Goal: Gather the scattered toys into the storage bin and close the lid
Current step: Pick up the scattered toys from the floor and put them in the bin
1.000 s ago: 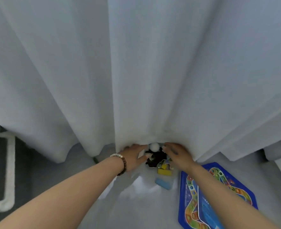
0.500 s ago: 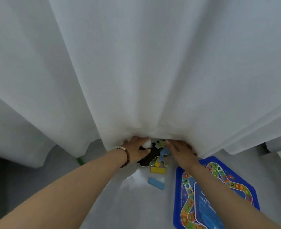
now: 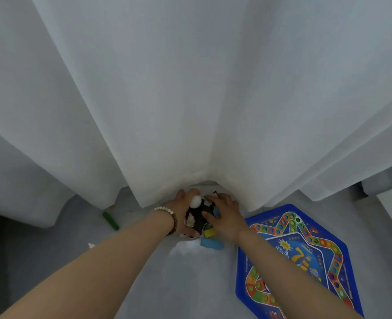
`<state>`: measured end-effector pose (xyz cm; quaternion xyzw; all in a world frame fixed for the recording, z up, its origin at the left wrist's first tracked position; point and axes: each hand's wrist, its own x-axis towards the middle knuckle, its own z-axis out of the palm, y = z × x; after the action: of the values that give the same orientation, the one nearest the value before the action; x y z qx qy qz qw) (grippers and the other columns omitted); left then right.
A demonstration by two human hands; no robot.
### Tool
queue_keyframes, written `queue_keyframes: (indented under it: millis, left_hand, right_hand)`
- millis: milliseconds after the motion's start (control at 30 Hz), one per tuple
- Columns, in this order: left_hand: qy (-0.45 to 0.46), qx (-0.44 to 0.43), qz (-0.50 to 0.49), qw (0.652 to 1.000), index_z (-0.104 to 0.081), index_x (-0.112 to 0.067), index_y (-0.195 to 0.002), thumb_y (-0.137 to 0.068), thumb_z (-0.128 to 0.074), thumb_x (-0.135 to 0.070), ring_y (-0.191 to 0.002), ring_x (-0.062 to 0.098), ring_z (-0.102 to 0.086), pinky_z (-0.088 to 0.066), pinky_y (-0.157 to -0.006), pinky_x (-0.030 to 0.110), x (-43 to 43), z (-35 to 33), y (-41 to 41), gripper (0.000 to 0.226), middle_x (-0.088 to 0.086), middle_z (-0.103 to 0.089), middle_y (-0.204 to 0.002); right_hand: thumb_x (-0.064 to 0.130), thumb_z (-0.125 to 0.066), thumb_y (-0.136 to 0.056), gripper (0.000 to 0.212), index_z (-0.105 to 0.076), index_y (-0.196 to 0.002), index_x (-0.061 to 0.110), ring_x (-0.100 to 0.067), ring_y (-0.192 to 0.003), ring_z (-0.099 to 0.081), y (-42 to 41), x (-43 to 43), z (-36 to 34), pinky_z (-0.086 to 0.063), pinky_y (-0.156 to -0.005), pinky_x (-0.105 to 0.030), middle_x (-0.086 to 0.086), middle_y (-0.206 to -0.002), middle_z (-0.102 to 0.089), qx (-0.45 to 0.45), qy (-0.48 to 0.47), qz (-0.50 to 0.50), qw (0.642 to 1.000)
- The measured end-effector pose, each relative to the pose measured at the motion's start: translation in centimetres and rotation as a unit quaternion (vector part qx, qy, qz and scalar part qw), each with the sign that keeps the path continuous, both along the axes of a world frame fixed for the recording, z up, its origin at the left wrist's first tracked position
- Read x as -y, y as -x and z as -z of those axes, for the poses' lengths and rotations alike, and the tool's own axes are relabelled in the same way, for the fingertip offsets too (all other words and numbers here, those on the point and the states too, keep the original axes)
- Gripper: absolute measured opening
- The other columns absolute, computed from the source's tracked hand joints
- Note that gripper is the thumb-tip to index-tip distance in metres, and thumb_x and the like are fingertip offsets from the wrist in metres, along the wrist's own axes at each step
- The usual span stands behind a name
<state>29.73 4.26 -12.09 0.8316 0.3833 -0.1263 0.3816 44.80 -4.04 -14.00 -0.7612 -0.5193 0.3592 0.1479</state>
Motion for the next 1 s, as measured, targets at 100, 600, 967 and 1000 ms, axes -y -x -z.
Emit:
queue_keyframes:
  millis: [100,600,967,1000]
  left_hand:
    - [-0.002,0.004,0.000,1.000,-0.013,-0.032,-0.141,-0.063,-0.083,-0.039,-0.104,0.023,-0.053,-0.043,-0.080,0.021,1.2,0.1,0.9,0.104,0.005,-0.031,-0.130]
    - [-0.028,0.043,-0.056,0.997,-0.019,-0.030,-0.137,-0.064,-0.079,-0.047,-0.086,0.012,-0.049,-0.046,-0.073,0.022,8.8,0.6,6.3,0.096,-0.006,-0.026,-0.112]
    - [-0.031,0.029,-0.125,0.991,-0.042,-0.018,-0.120,-0.089,-0.059,-0.026,-0.091,0.022,-0.054,-0.041,-0.074,0.025,9.0,0.4,8.5,0.036,0.003,-0.045,-0.117]
    - [-0.027,0.040,-0.139,0.989,-0.043,-0.018,-0.119,-0.088,-0.061,-0.026,-0.089,0.020,-0.051,-0.041,-0.074,0.024,9.2,0.4,8.8,0.038,0.001,-0.044,-0.113]
  right_hand:
    - [0.034,-0.051,-0.094,0.050,-0.035,-0.141,0.028,-0.021,-0.132,-0.021,1.2,1.1,0.0,-0.021,-0.101,-0.020,0.000,-0.148,-0.024,-0.016,-0.007,0.007,1.000]
    - [0.031,-0.052,-0.094,0.044,-0.040,-0.136,0.031,-0.016,-0.134,-0.020,5.9,7.2,-0.7,-0.019,-0.102,-0.017,0.004,-0.148,-0.024,-0.070,-0.050,0.066,0.994]
    - [0.026,-0.068,-0.084,0.067,-0.031,-0.141,0.024,0.002,-0.131,-0.023,6.6,13.8,-0.4,-0.014,-0.095,0.005,0.013,-0.143,-0.026,-0.031,-0.074,0.023,0.997]
    - [0.024,-0.068,-0.084,0.067,-0.032,-0.141,0.024,0.002,-0.130,-0.025,6.8,13.8,-0.3,-0.016,-0.097,0.003,0.014,-0.142,-0.027,-0.030,-0.080,0.030,0.996]
